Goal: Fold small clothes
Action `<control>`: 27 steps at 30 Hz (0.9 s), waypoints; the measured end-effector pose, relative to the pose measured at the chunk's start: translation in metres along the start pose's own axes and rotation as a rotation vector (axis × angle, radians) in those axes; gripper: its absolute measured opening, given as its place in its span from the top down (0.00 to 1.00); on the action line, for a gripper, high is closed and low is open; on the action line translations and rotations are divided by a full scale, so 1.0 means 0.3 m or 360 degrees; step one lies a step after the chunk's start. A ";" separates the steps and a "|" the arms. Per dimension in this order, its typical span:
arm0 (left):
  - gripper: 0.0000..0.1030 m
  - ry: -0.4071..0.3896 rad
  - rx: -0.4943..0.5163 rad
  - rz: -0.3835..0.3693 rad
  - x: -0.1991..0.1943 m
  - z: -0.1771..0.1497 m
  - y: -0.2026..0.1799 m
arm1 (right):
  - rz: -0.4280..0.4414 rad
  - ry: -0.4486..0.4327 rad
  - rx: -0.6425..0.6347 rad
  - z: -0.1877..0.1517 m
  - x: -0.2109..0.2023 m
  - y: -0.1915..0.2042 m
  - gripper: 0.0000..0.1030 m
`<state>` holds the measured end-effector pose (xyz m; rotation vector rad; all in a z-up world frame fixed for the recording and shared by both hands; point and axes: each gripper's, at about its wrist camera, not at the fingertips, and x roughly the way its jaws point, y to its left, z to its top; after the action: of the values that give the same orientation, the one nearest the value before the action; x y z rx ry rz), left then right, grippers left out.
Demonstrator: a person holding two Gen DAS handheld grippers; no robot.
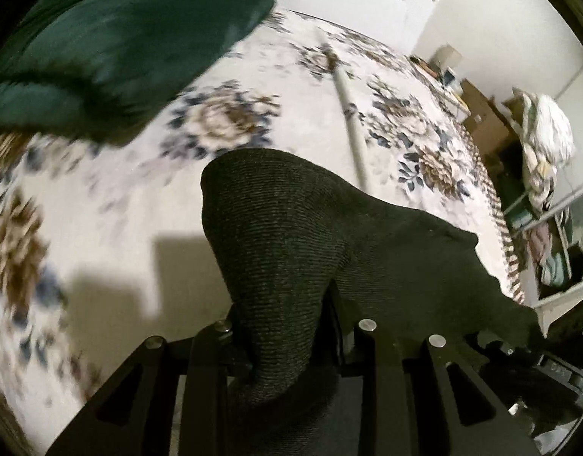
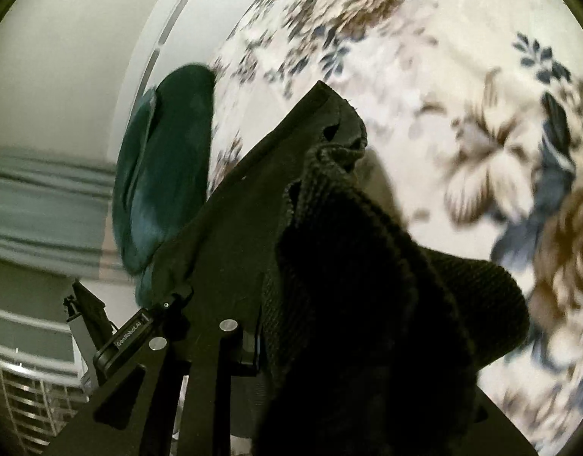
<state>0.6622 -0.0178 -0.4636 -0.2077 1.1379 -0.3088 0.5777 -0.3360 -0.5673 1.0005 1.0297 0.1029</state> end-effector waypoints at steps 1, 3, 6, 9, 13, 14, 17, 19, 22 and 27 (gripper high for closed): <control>0.75 0.0007 0.0017 -0.0004 0.029 0.018 -0.012 | -0.0010 -0.0017 0.0009 0.021 0.016 -0.016 0.79; 0.75 0.0029 0.0057 -0.0003 0.093 0.050 -0.038 | -0.0034 -0.0044 0.0041 0.058 0.046 -0.053 0.79; 0.75 0.0076 0.0111 0.0007 0.179 0.067 -0.066 | -0.0078 -0.0050 0.0080 0.086 0.088 -0.114 0.79; 0.73 0.0130 0.0140 0.0049 0.236 0.055 -0.061 | -0.0119 -0.0022 0.0104 0.094 0.121 -0.164 0.79; 0.65 0.0168 0.0093 0.0089 0.254 0.038 -0.028 | -0.0172 0.0051 0.0122 0.087 0.136 -0.193 0.73; 0.63 0.0173 0.0086 0.0108 0.248 0.033 -0.022 | -0.0221 0.0071 0.0112 0.091 0.140 -0.192 0.71; 0.60 0.0147 0.0092 0.0209 0.218 0.024 -0.025 | -0.0367 0.0118 0.0071 0.083 0.131 -0.184 0.61; 0.54 0.0098 0.0129 0.0328 0.188 0.014 -0.035 | -0.0452 0.0124 0.0032 0.072 0.115 -0.170 0.51; 0.13 0.0036 0.0177 0.0459 0.128 -0.005 -0.053 | -0.0628 0.0098 -0.0081 0.040 0.066 -0.128 0.37; 0.07 -0.0065 0.0197 0.0551 -0.011 -0.062 -0.108 | -0.0900 -0.0009 -0.0312 -0.005 -0.035 -0.007 0.01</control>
<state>0.6395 -0.0472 -0.4581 0.0926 1.0886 -0.0669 0.5700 -0.3415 -0.5622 0.5060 1.2360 -0.2600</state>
